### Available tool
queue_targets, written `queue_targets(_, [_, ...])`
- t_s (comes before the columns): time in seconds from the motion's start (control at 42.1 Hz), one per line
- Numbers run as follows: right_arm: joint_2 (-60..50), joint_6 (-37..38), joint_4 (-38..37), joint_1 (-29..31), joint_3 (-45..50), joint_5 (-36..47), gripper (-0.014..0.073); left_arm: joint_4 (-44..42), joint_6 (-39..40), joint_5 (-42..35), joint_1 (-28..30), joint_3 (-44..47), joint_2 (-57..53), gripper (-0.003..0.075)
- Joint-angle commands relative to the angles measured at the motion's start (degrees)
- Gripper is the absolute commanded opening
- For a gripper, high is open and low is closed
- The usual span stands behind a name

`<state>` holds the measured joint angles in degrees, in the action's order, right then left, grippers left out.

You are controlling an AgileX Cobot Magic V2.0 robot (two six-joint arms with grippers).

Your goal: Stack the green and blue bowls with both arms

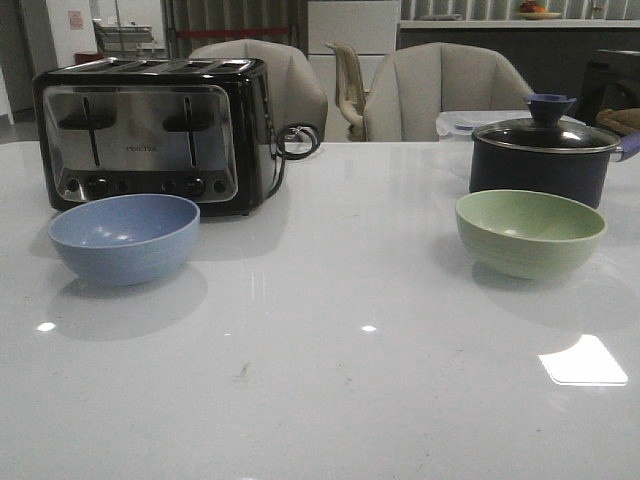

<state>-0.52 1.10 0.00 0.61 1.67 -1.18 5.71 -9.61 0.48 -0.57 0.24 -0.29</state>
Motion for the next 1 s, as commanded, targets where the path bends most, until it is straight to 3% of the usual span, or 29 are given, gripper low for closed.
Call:
queue_targets(0.0, [-1.17, -0.20, -0.33, 0.33, -0.32, 5.38, 0.0036, 0.51, 0.41, -5.16, 0.07, 0.40, -0.95, 0.0098])
queue_targets(0.808, [-1.17, -0.20, -0.33, 0.33, -0.44, 7.24, 0.0036, 0.91, 0.54, -7.65, 0.07, 0.15, -0.95, 0.0098])
queue_targets(0.975, [-1.17, -0.20, -0.33, 0.33, -6.00, 4.97, 0.0036, 2.21, 0.54, -6.51, 0.07, -6.17, -0.95, 0.0098])
